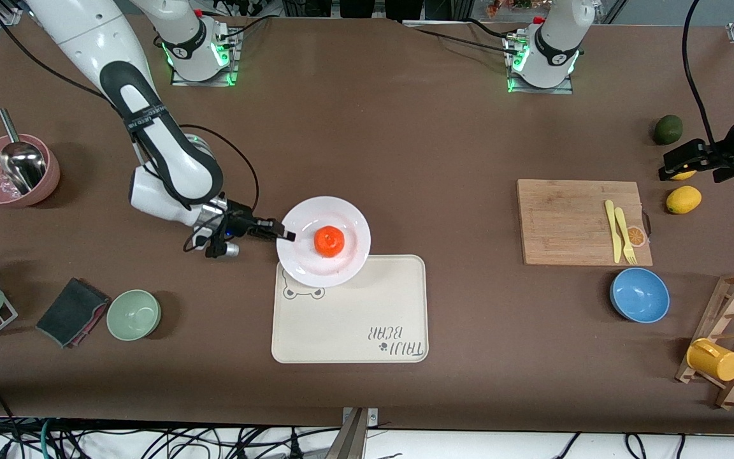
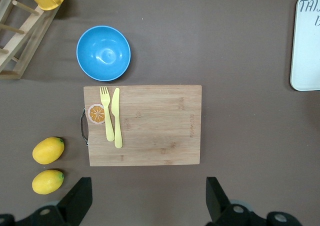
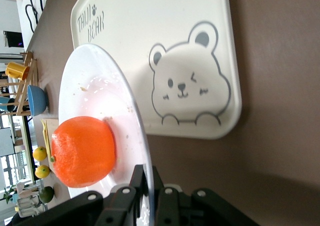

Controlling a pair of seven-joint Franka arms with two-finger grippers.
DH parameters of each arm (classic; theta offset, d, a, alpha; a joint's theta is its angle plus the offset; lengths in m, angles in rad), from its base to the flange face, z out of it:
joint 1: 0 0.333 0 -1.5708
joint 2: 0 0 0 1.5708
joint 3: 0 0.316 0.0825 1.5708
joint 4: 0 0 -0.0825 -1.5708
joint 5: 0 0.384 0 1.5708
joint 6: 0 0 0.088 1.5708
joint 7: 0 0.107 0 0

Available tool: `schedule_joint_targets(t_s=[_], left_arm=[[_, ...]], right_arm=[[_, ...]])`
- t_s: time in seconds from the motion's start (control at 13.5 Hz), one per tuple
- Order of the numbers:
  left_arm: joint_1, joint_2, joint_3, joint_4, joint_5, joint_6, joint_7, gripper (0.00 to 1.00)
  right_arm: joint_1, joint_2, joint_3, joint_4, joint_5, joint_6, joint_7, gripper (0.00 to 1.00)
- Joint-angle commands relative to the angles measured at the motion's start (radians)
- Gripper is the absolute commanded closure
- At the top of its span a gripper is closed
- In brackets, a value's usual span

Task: Place orange and plate with both arms
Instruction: 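Slide the plate with the right gripper onto the bear tray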

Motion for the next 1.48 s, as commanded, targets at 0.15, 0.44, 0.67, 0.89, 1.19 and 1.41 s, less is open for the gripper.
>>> schedule_joint_targets(t_s=[0.15, 0.44, 0.67, 0.89, 1.19, 1.41], left_arm=[[-0.001, 0.001, -0.001, 0.009, 0.014, 0.000, 0.014, 0.00], [-0.002, 0.003, -0.001, 0.009, 0.014, 0.000, 0.014, 0.00], [-0.002, 0.003, -0.001, 0.009, 0.014, 0.000, 0.014, 0.00], [-0.002, 0.003, -0.001, 0.009, 0.014, -0.001, 0.014, 0.00], [-0.002, 0.003, -0.001, 0.009, 0.014, 0.000, 0.014, 0.00], [-0.002, 0.003, -0.001, 0.009, 0.014, 0.000, 0.014, 0.00]], right_arm=[[0.022, 0.183, 0.007, 0.257, -0.184, 0.003, 0.209, 1.00], [0.021, 0.272, 0.005, 0.383, -0.300, 0.005, 0.300, 1.00], [0.021, 0.312, 0.005, 0.426, -0.300, 0.013, 0.300, 1.00], [0.027, 0.329, 0.005, 0.434, -0.298, 0.025, 0.294, 1.00], [0.015, 0.319, 0.004, 0.434, -0.298, 0.022, 0.292, 0.56], [0.010, 0.303, 0.004, 0.434, -0.301, 0.016, 0.289, 0.00]])
